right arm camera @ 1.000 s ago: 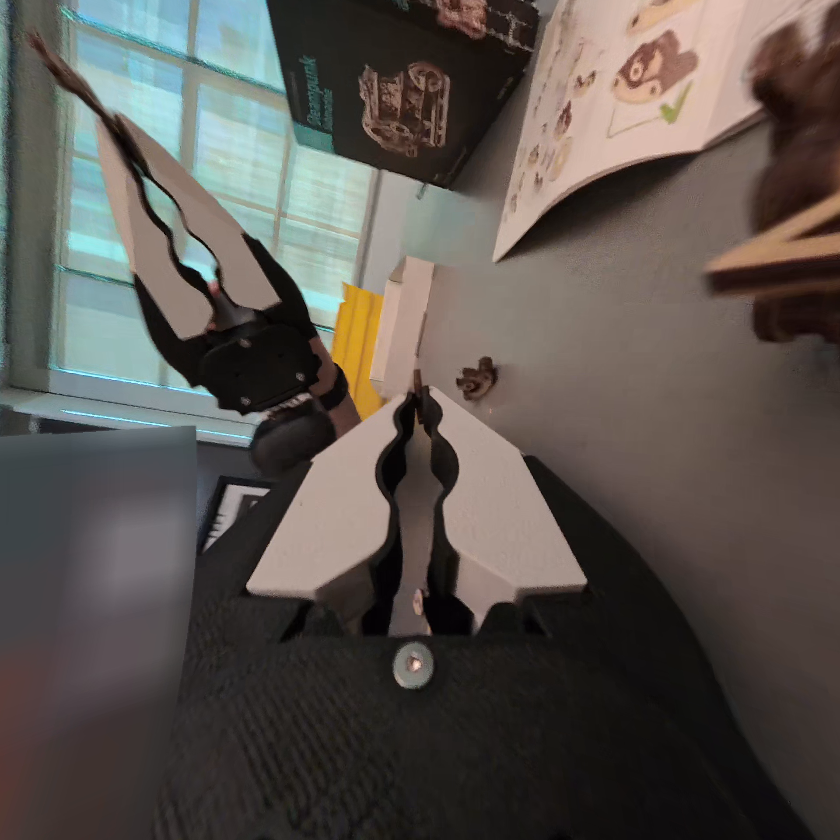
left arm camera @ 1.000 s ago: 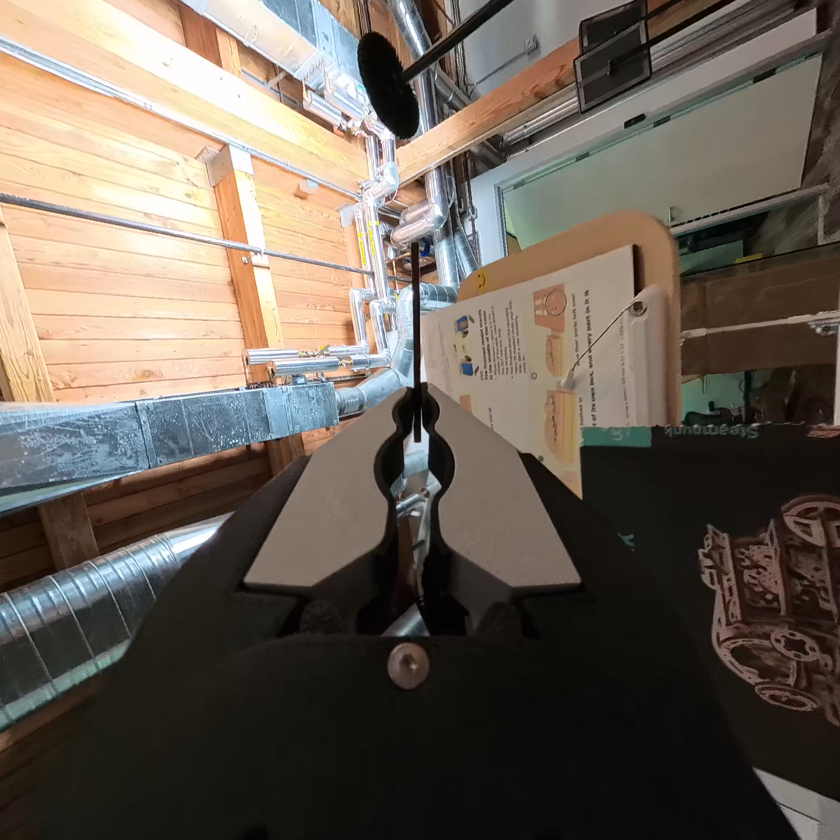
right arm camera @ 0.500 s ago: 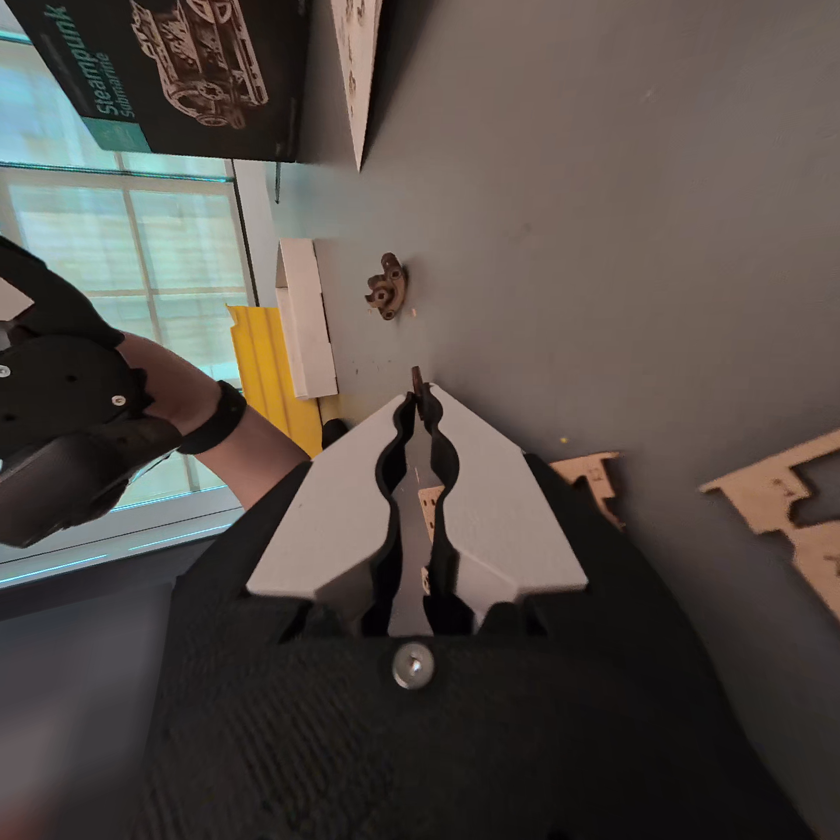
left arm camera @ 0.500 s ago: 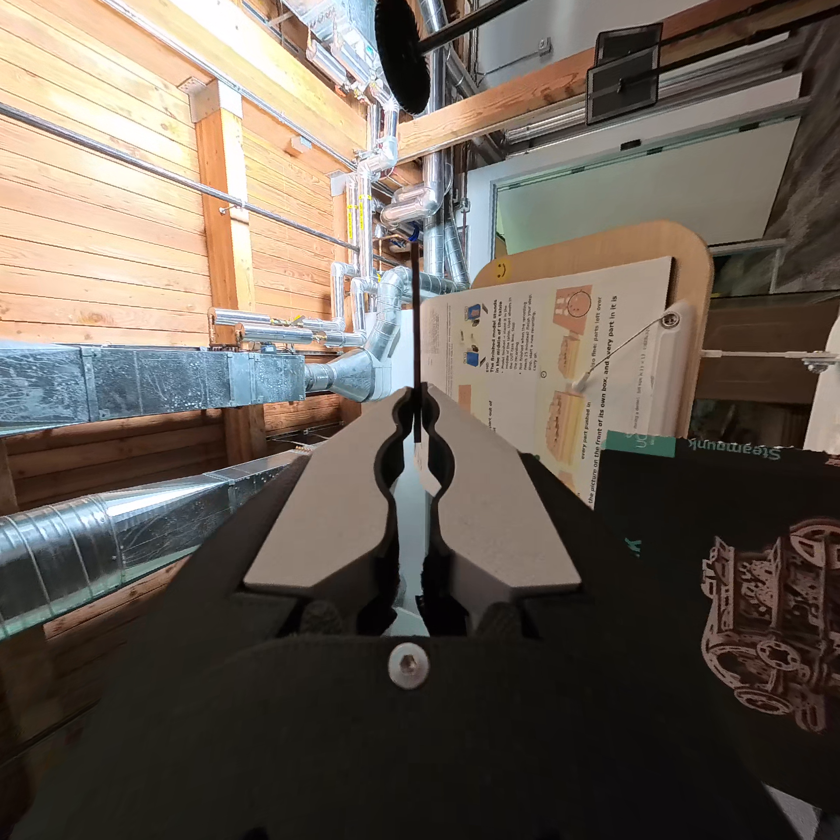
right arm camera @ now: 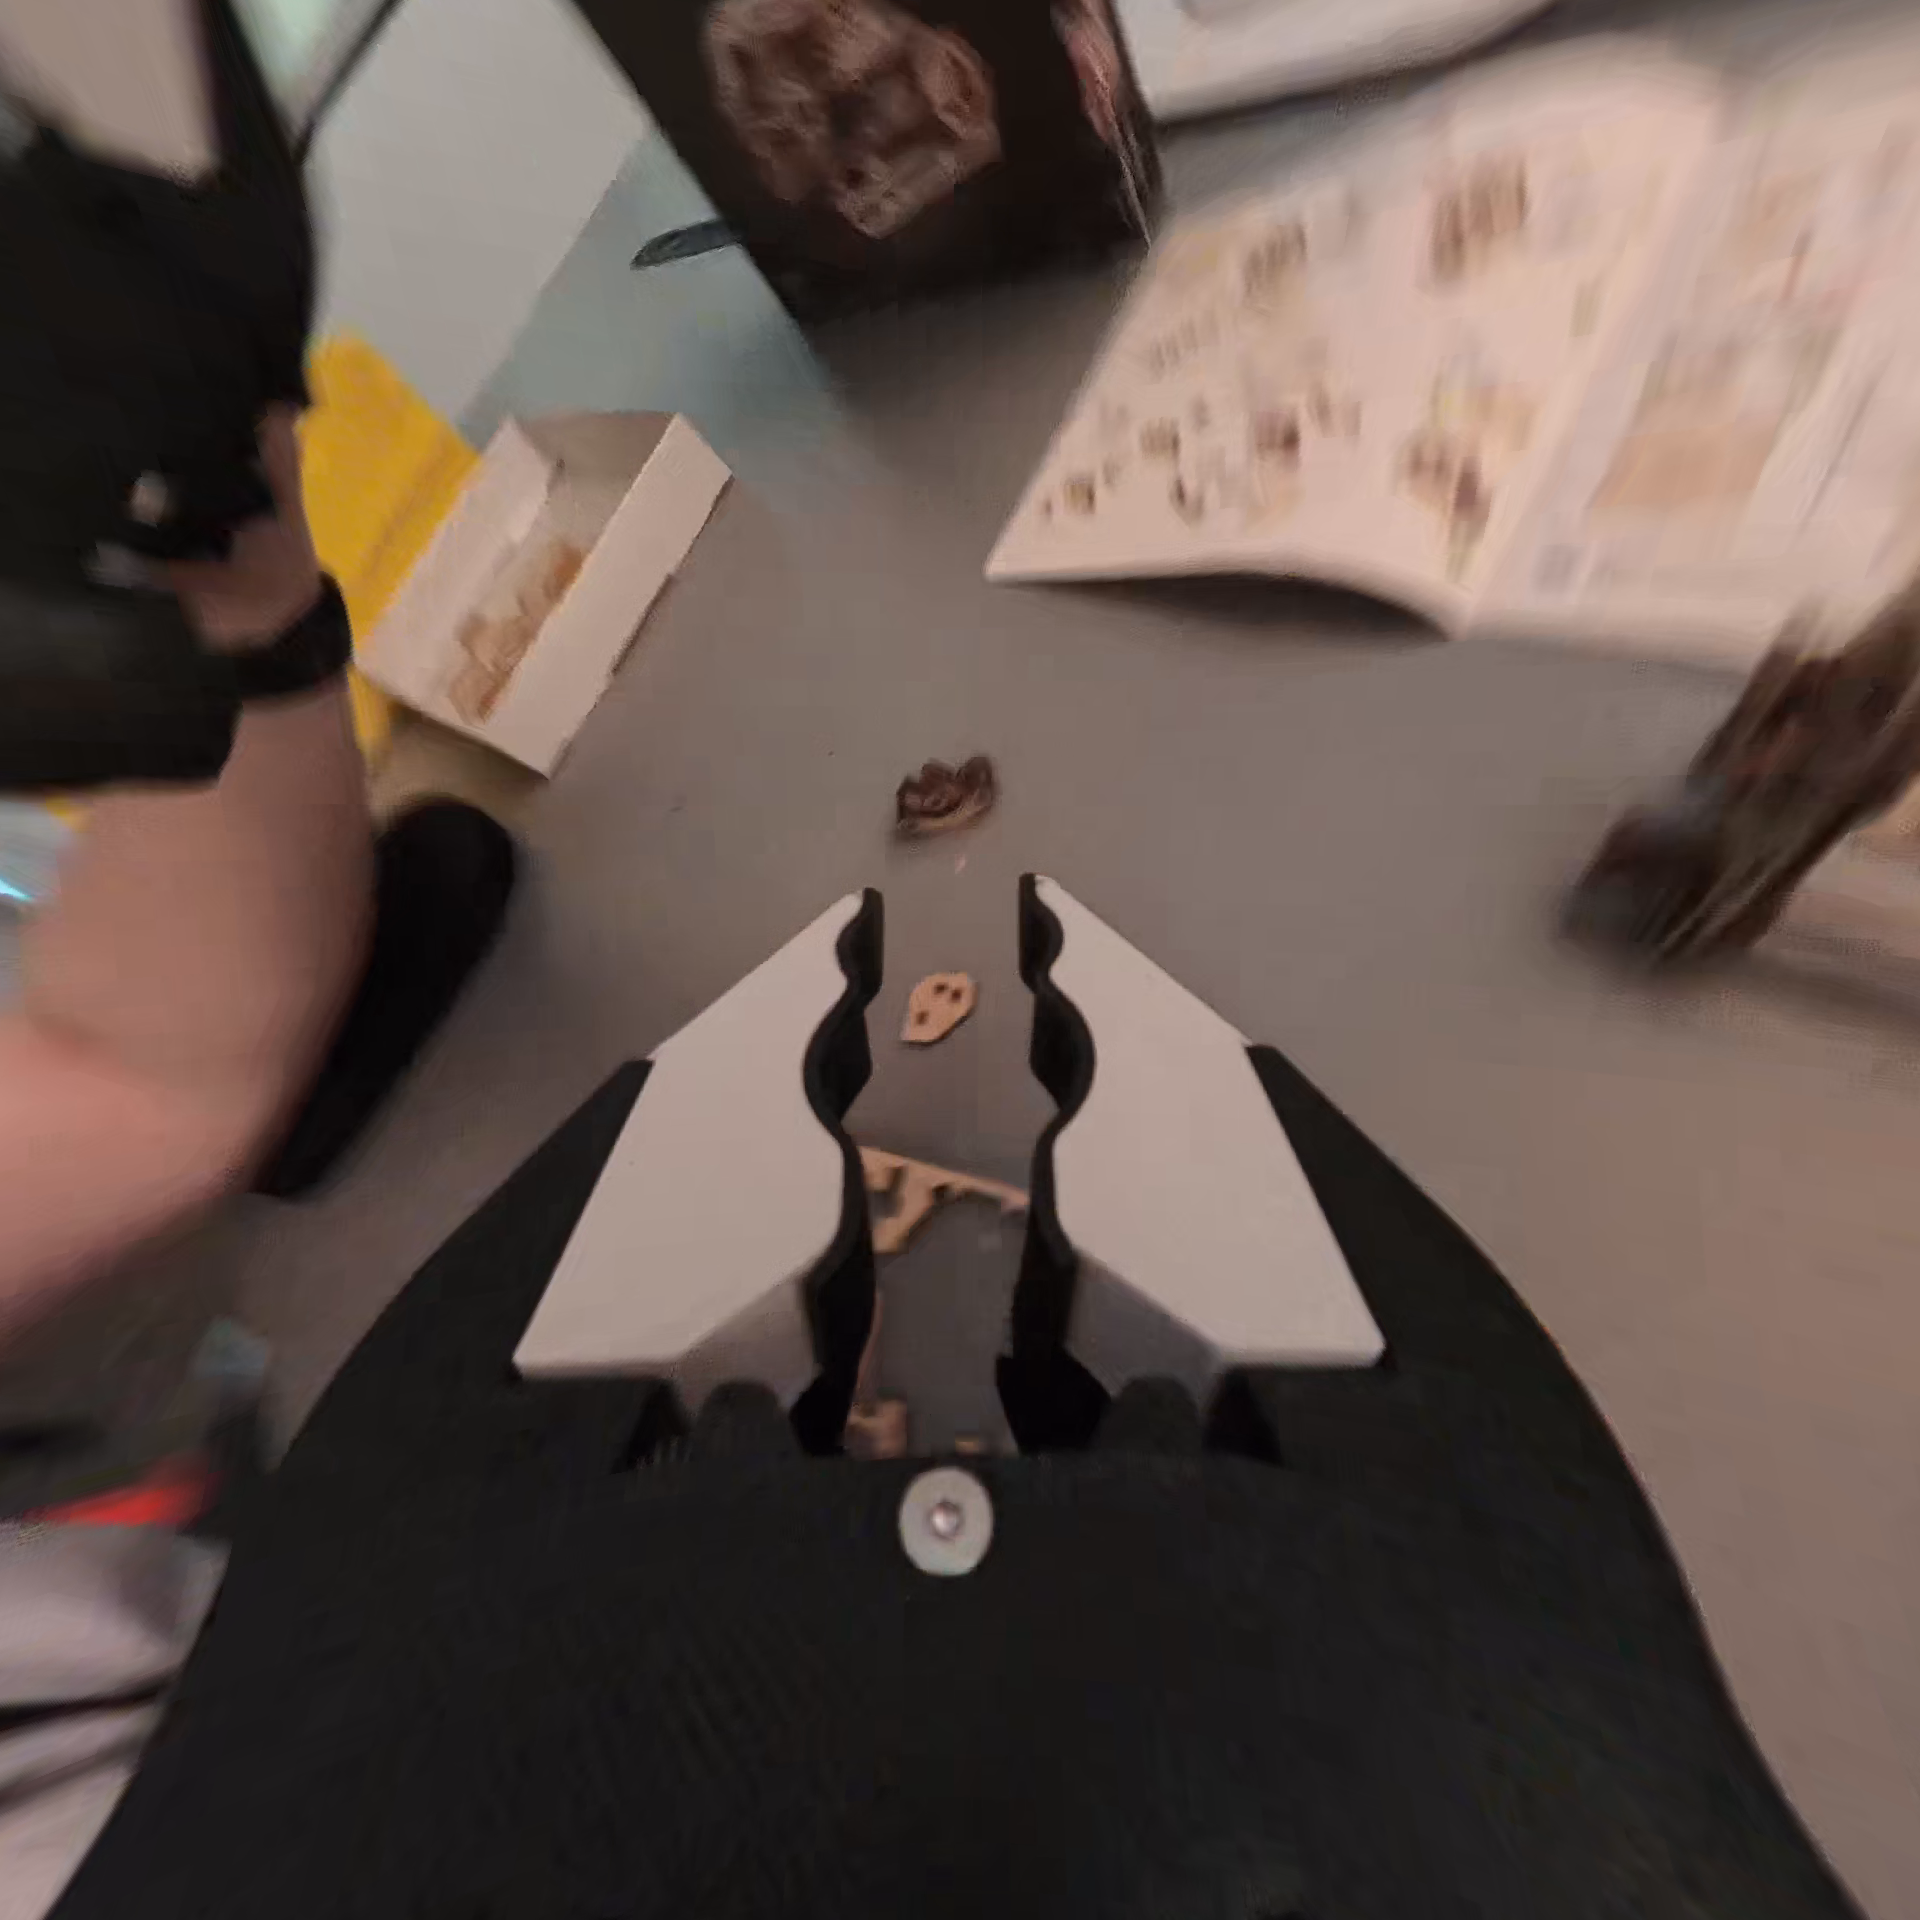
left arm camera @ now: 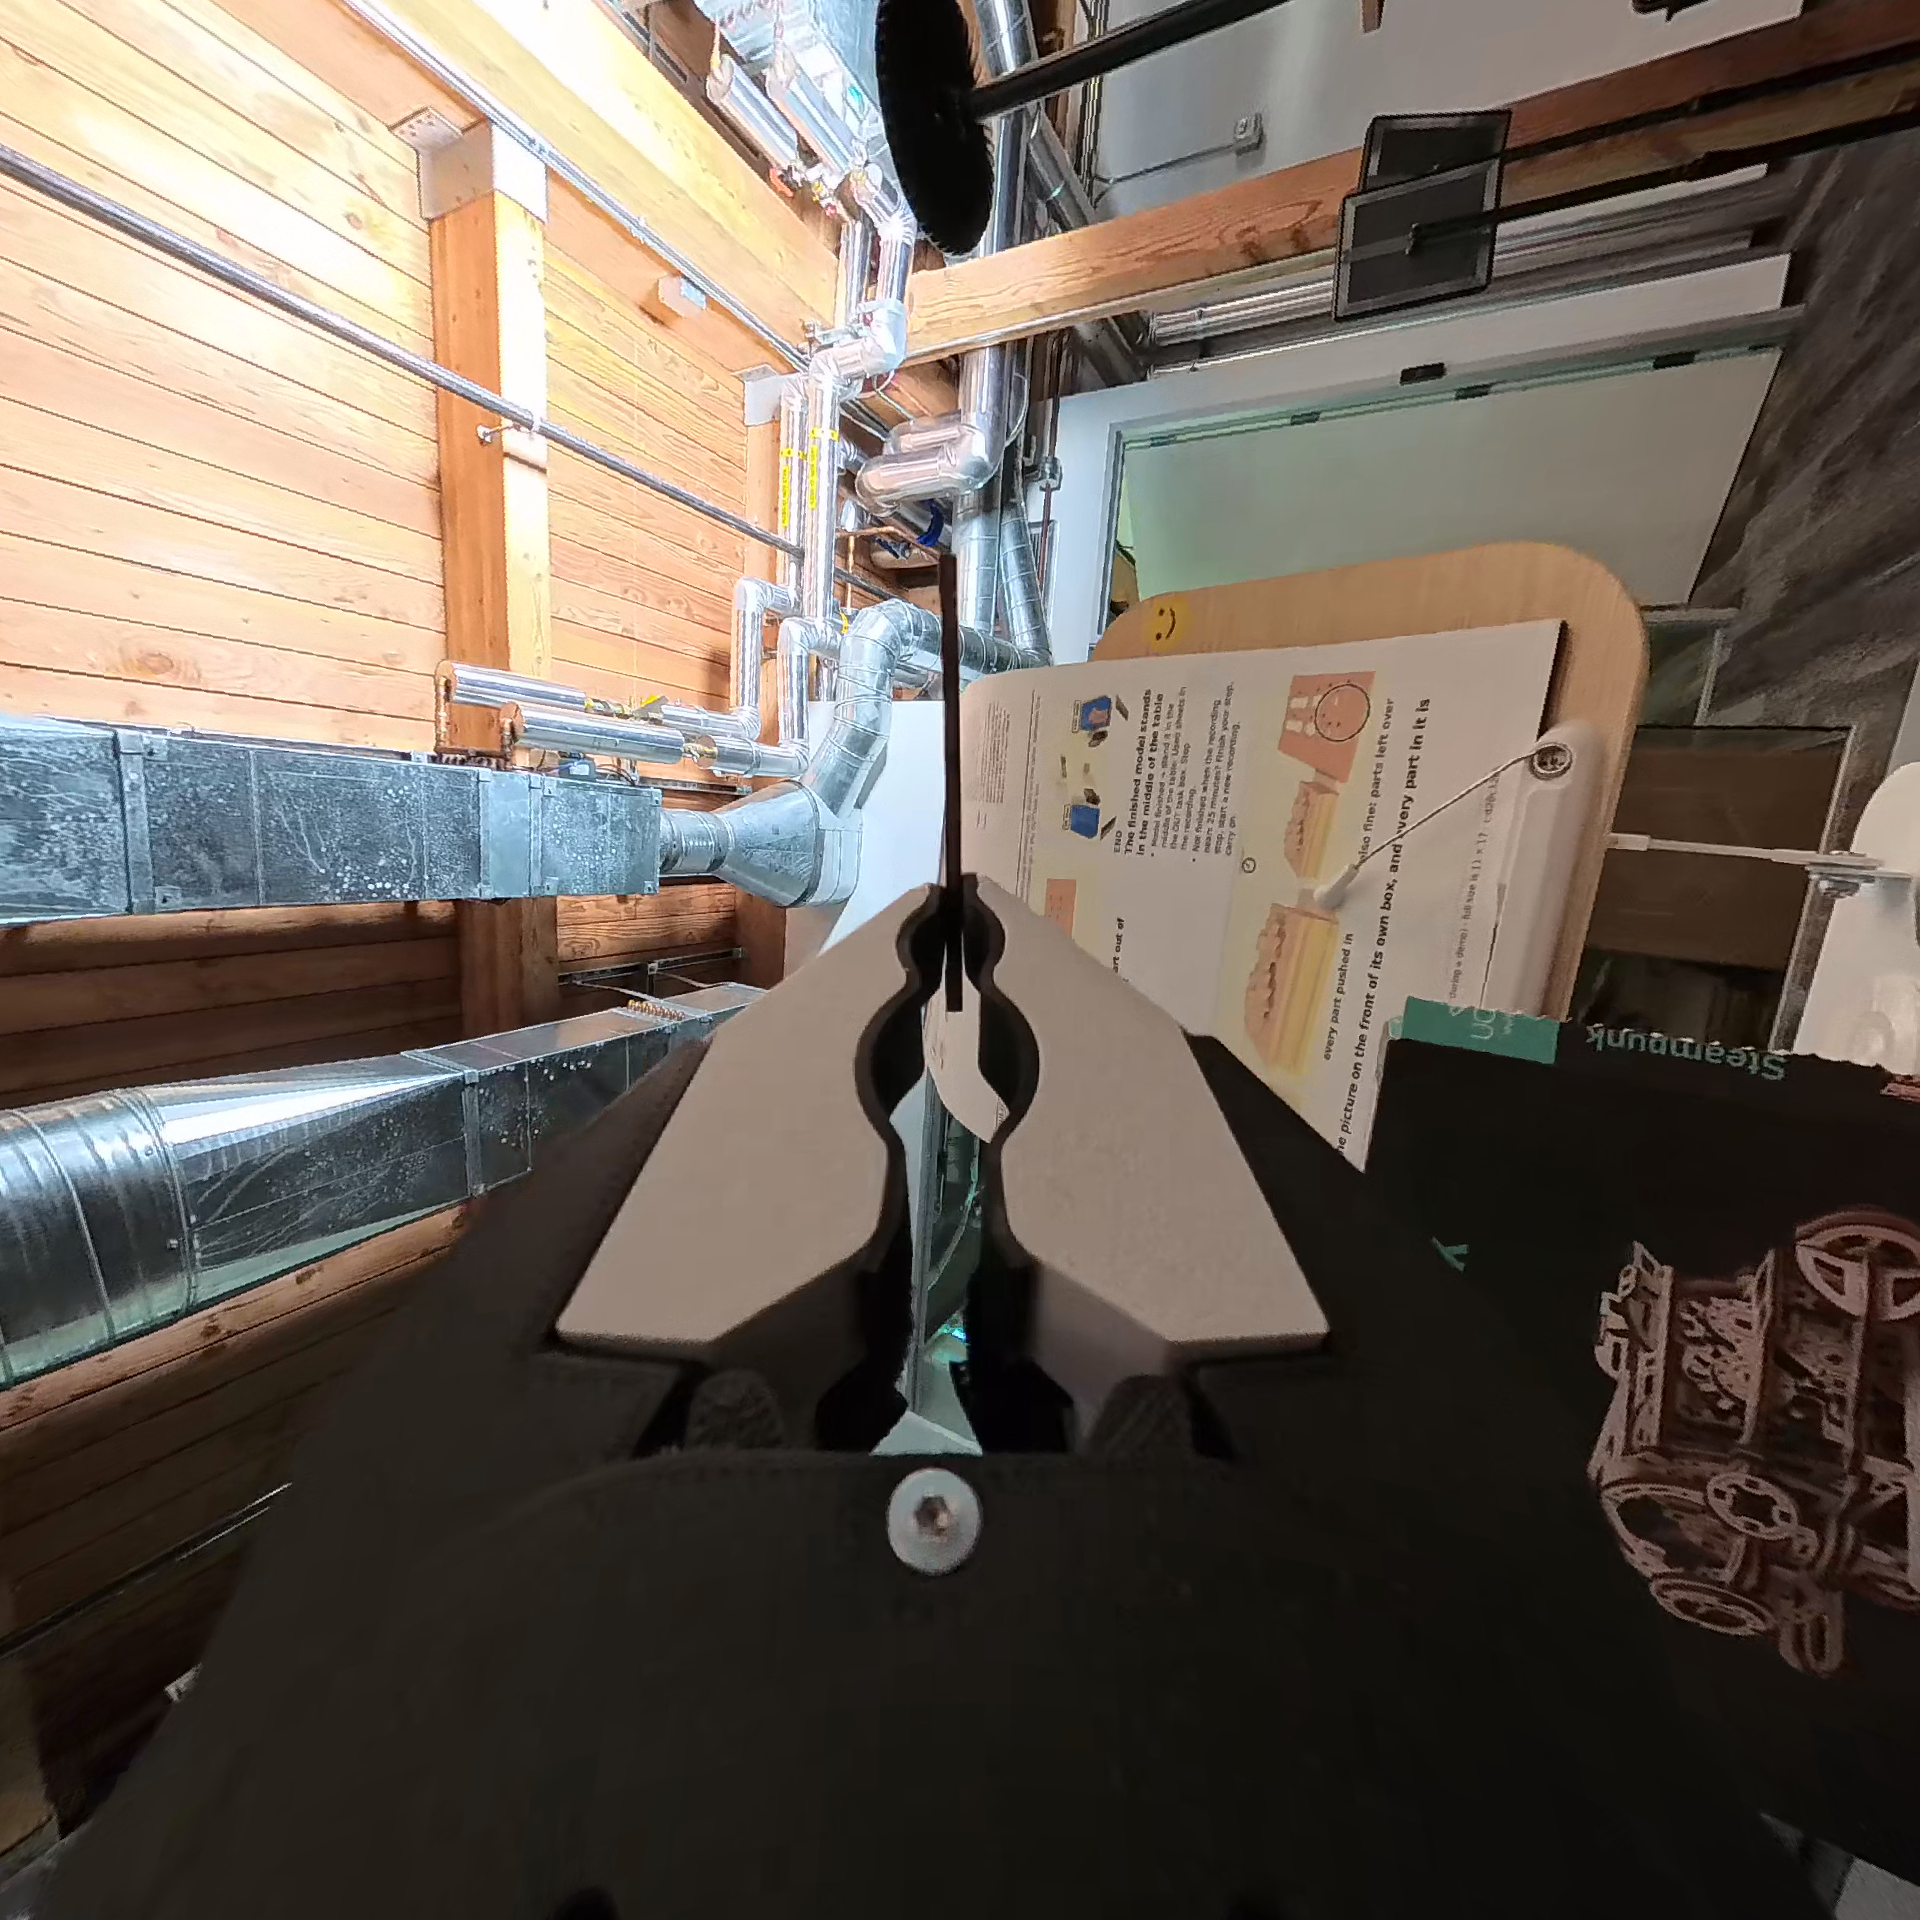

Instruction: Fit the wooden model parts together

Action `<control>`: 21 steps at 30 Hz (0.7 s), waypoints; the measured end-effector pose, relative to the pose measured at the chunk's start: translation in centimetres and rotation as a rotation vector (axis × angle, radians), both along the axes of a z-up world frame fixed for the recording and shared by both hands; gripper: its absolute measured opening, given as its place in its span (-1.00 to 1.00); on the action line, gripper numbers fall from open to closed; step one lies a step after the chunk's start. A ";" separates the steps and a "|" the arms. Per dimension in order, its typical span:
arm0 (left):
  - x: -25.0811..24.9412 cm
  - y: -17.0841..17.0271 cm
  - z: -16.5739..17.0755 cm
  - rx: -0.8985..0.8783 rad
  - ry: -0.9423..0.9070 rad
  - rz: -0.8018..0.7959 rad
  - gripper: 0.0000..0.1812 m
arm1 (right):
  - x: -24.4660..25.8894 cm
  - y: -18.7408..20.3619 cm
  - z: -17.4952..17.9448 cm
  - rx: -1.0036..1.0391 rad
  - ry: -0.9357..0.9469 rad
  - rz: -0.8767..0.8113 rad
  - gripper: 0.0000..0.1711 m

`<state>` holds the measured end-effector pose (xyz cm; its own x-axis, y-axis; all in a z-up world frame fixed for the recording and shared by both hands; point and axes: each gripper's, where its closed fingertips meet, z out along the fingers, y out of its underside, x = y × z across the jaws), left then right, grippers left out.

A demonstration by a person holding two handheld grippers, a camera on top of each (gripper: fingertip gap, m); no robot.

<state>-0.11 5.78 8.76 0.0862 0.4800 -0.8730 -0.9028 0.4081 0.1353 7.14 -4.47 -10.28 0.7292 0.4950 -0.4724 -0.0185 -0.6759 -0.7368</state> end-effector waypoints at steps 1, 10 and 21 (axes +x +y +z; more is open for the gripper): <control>-0.1 0.1 -0.1 -0.002 0.002 0.003 -1.00 | 0.3 0.3 1.1 0.164 -0.114 0.059 -0.70; -0.7 1.8 -2.9 -0.004 0.077 0.138 -1.00 | -2.2 -0.9 2.7 0.738 -0.274 0.379 -0.25; -0.3 -2.4 -3.1 0.142 0.088 0.226 -1.00 | -3.6 -1.9 -2.1 0.552 -0.290 0.879 -0.25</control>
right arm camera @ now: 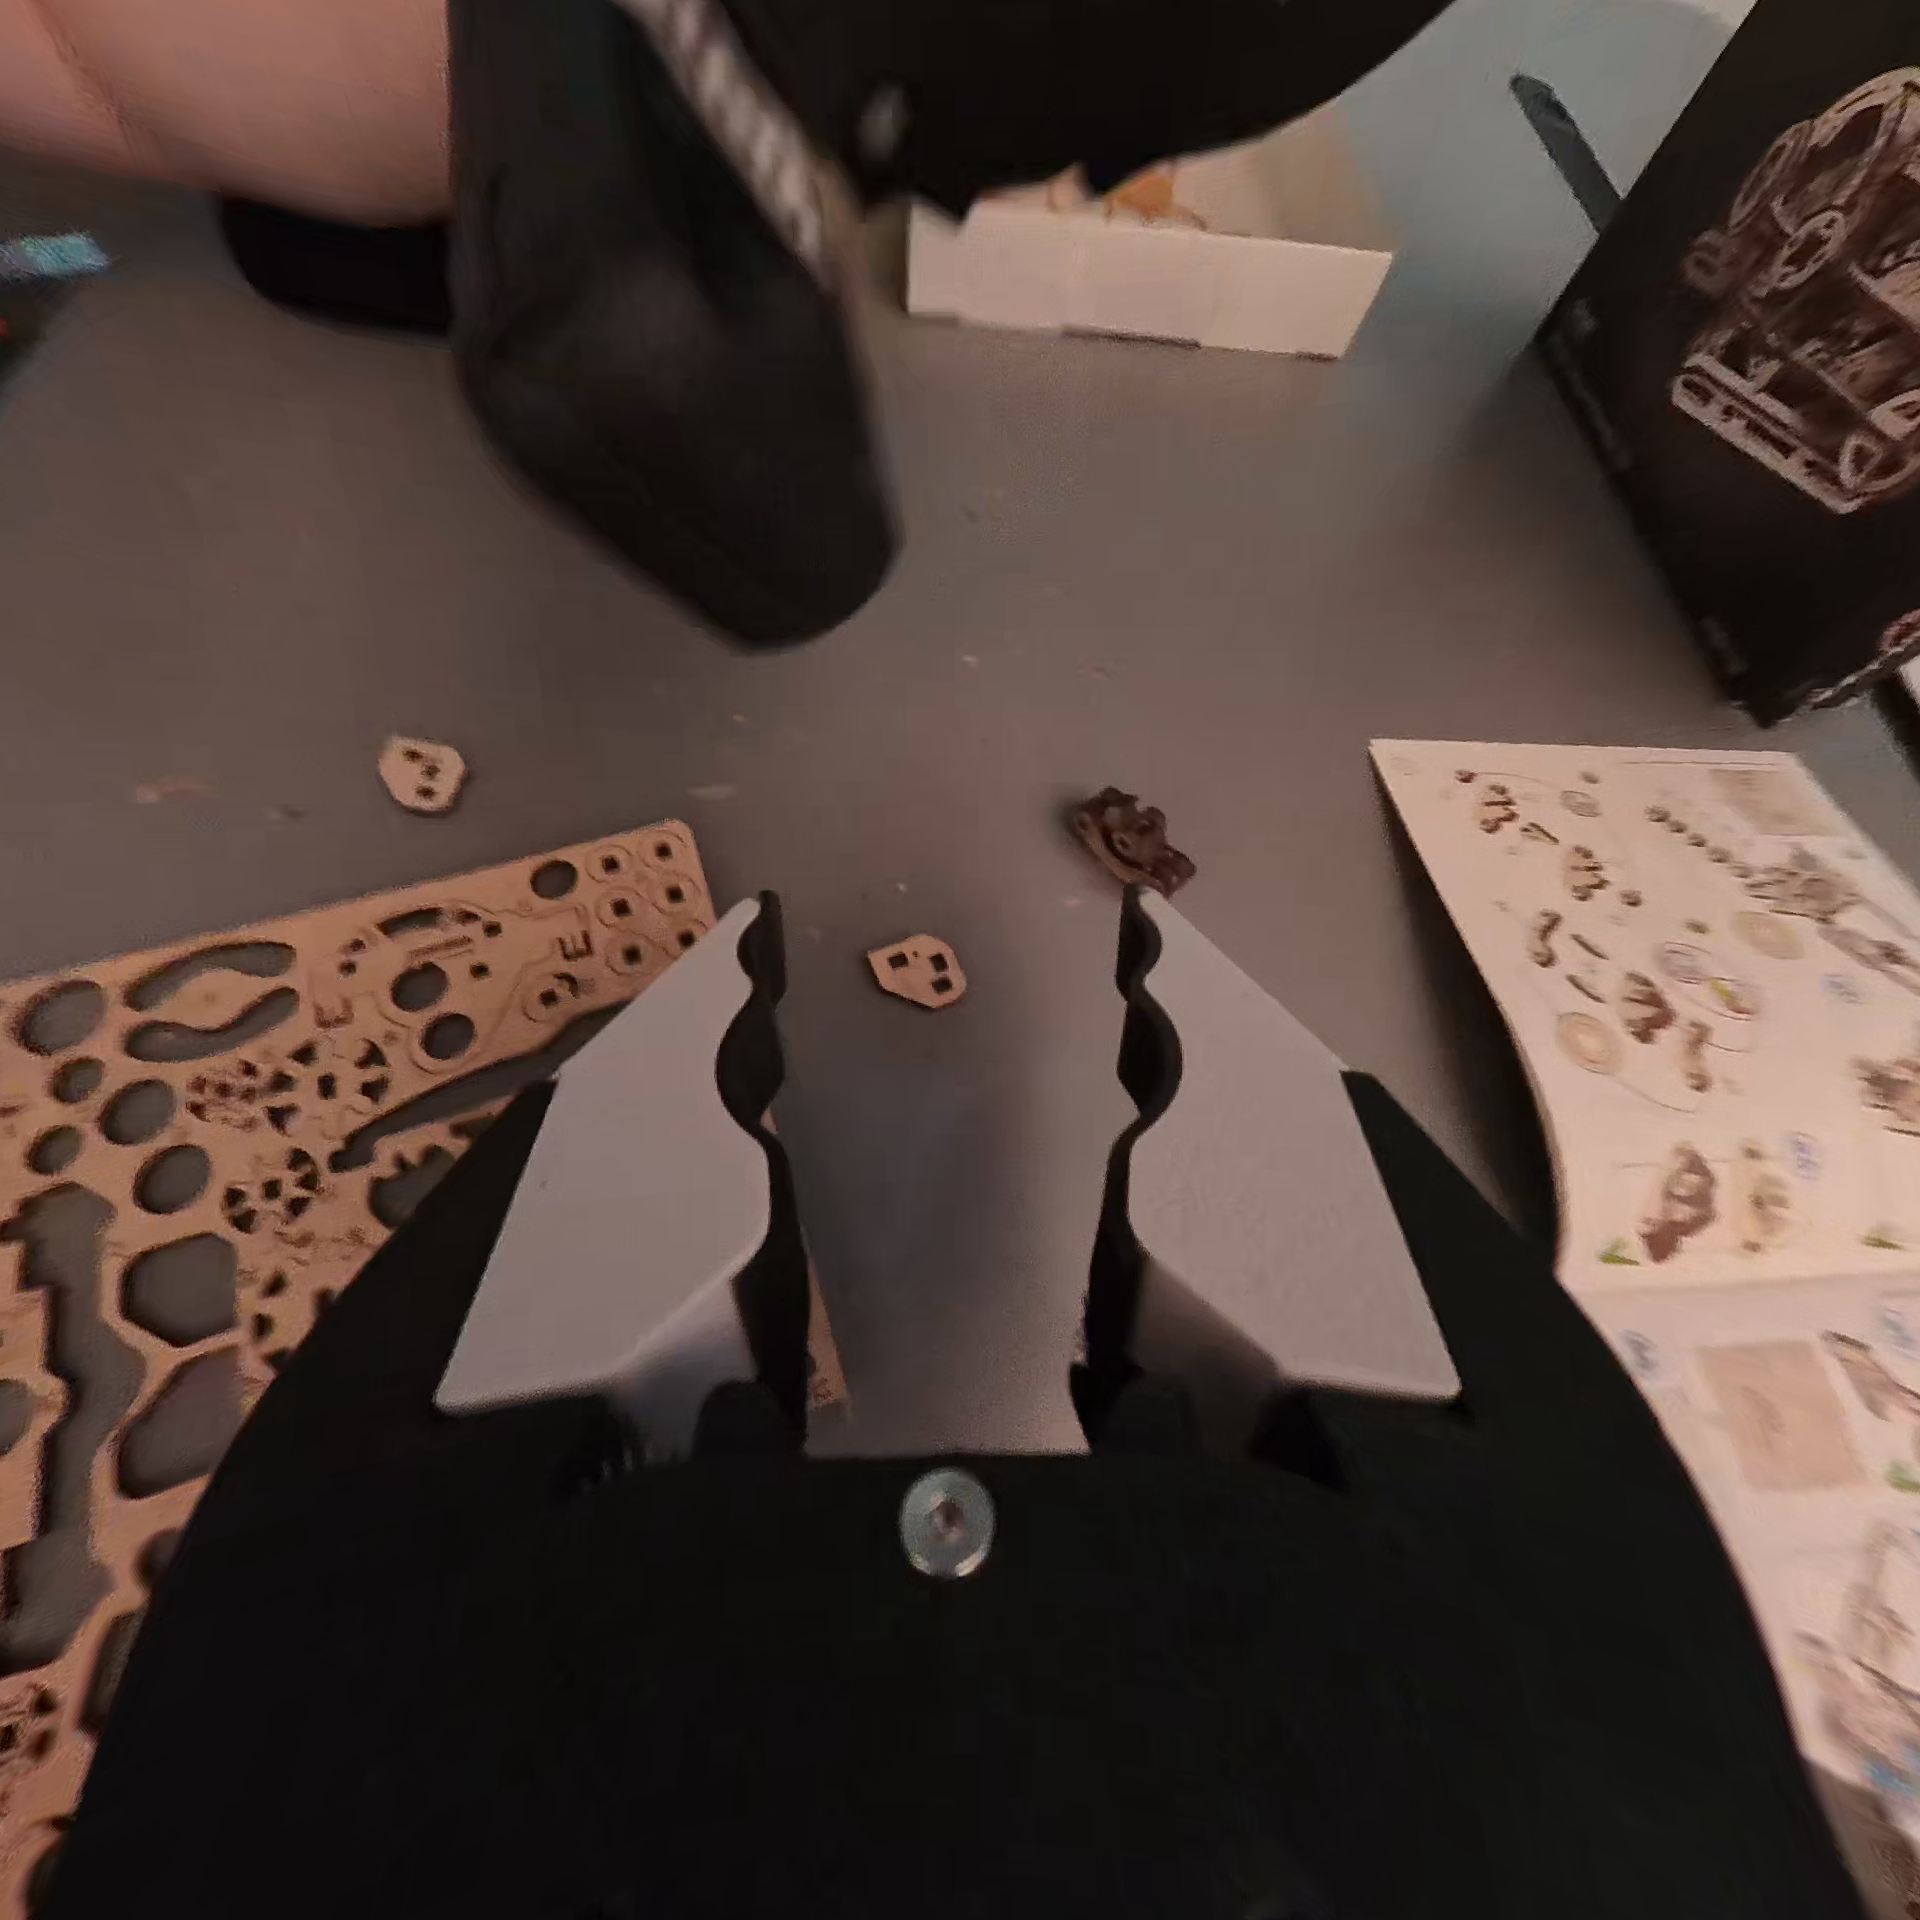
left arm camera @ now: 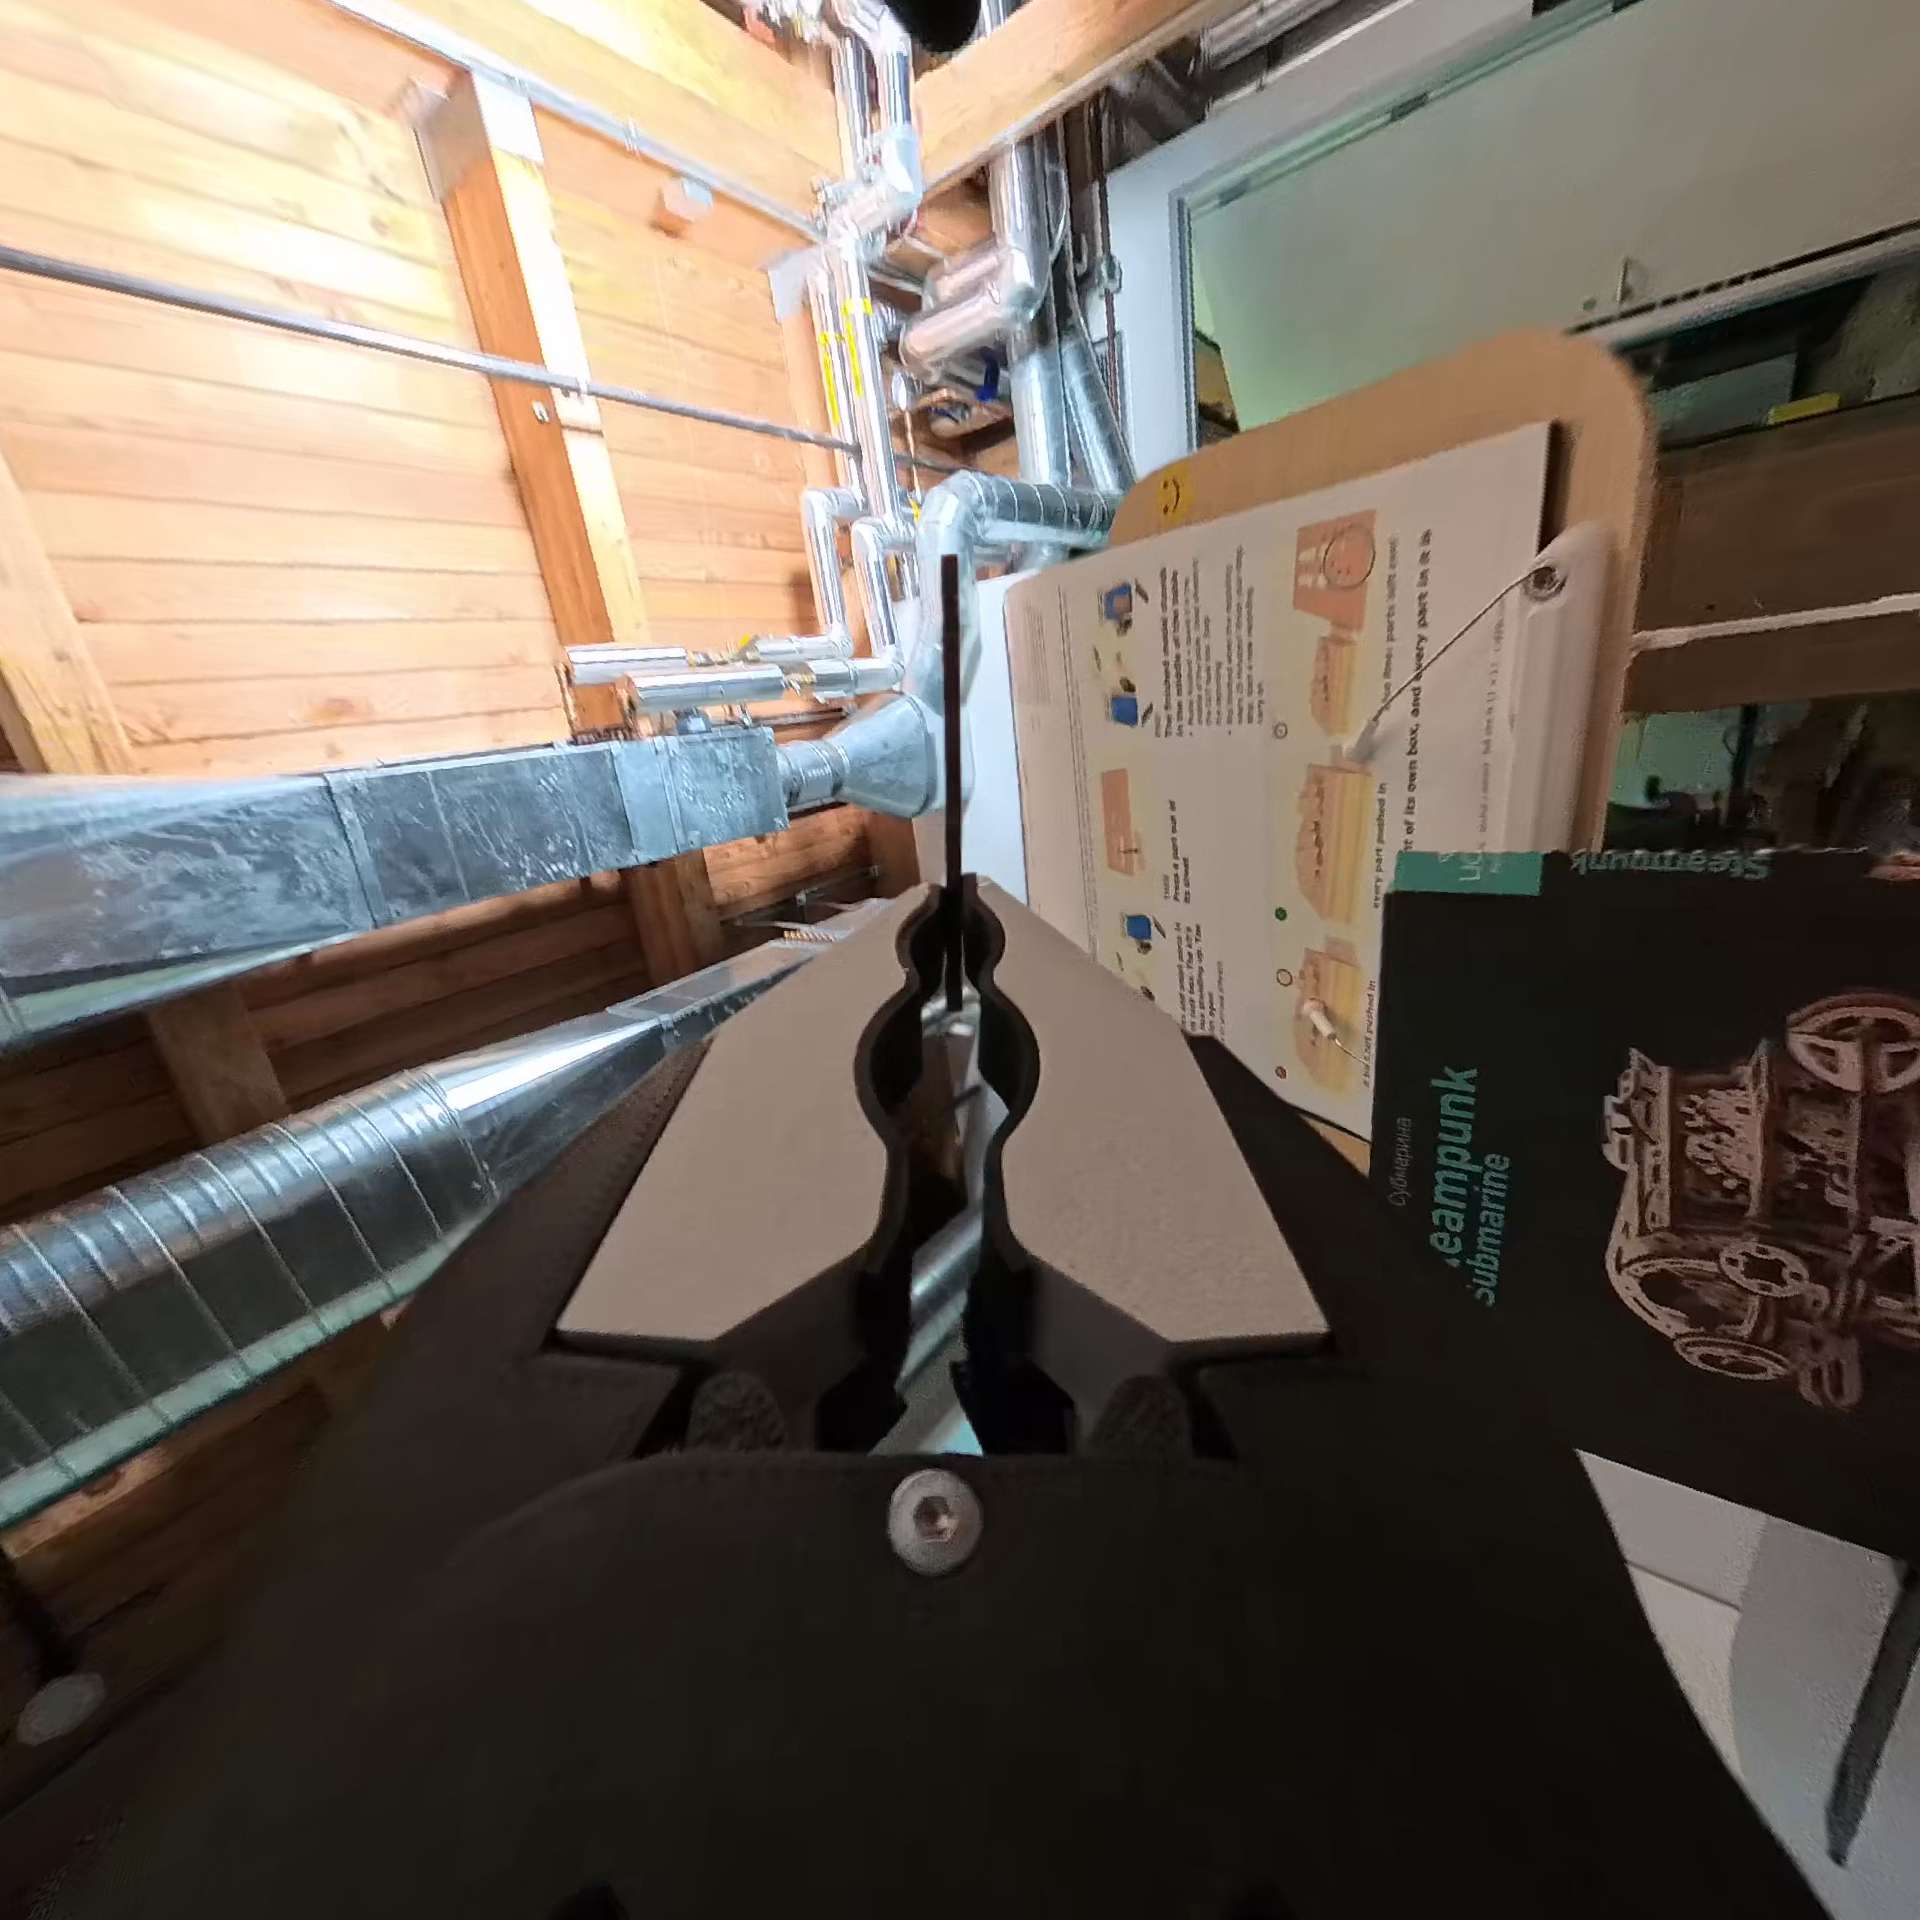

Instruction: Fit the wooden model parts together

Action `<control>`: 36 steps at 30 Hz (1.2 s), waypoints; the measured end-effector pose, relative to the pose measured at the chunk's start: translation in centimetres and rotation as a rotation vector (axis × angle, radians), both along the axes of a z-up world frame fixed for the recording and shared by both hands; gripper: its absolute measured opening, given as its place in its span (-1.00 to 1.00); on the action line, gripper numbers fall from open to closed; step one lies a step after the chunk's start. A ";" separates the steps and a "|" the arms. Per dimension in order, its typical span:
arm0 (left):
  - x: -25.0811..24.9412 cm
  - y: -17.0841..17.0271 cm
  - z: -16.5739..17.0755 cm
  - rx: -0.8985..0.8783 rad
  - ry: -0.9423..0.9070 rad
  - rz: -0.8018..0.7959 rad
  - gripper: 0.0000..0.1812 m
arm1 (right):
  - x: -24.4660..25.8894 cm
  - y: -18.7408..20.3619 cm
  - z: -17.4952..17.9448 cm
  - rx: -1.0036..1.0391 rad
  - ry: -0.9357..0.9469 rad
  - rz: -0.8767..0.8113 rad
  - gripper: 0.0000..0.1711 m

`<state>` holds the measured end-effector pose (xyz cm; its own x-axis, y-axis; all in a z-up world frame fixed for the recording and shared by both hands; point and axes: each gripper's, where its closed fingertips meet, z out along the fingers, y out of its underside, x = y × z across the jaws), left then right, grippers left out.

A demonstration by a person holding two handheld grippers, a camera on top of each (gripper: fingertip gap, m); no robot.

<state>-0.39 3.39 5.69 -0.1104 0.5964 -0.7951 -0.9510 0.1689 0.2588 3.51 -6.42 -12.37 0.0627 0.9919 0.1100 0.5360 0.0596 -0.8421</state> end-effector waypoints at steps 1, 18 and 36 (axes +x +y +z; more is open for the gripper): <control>0.4 -0.8 -0.5 0.008 0.024 -0.013 -0.99 | -0.1 -0.3 0.6 -0.051 0.052 0.007 -0.26; -1.5 -2.3 -1.9 0.081 0.087 0.036 -0.99 | 1.5 0.5 0.1 -0.032 0.076 -0.086 -0.37; -2.3 -1.2 -2.7 0.002 0.060 0.016 -0.99 | 0.4 0.1 -1.6 -0.084 -0.104 0.152 -0.61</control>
